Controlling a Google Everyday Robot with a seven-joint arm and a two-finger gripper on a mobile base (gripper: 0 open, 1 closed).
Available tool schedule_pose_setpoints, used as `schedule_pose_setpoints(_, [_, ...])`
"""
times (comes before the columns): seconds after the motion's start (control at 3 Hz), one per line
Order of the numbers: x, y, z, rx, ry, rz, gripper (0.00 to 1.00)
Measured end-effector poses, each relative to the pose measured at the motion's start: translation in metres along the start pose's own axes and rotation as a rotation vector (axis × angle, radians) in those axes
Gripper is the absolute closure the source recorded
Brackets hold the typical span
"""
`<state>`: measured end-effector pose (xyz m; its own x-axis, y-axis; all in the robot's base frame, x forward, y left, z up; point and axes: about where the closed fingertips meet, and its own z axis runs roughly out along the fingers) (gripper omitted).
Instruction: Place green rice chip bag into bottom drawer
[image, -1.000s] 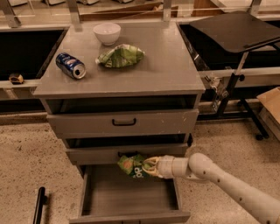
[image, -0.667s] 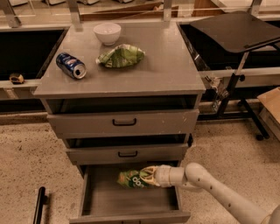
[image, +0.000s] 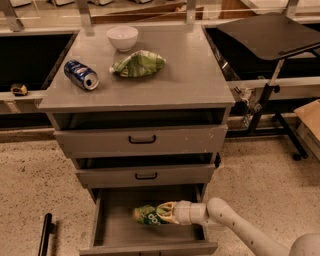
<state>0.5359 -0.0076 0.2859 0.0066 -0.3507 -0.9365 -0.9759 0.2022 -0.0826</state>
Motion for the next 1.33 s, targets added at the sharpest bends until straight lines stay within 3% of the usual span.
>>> schedule_pose_setpoints(1.0, [-0.0012, -0.0004, -0.0001, -0.001, 0.000, -0.002, 0.13])
schedule_pose_setpoints(1.33, [-0.0013, -0.0003, -0.0001, -0.001, 0.000, -0.002, 0.00])
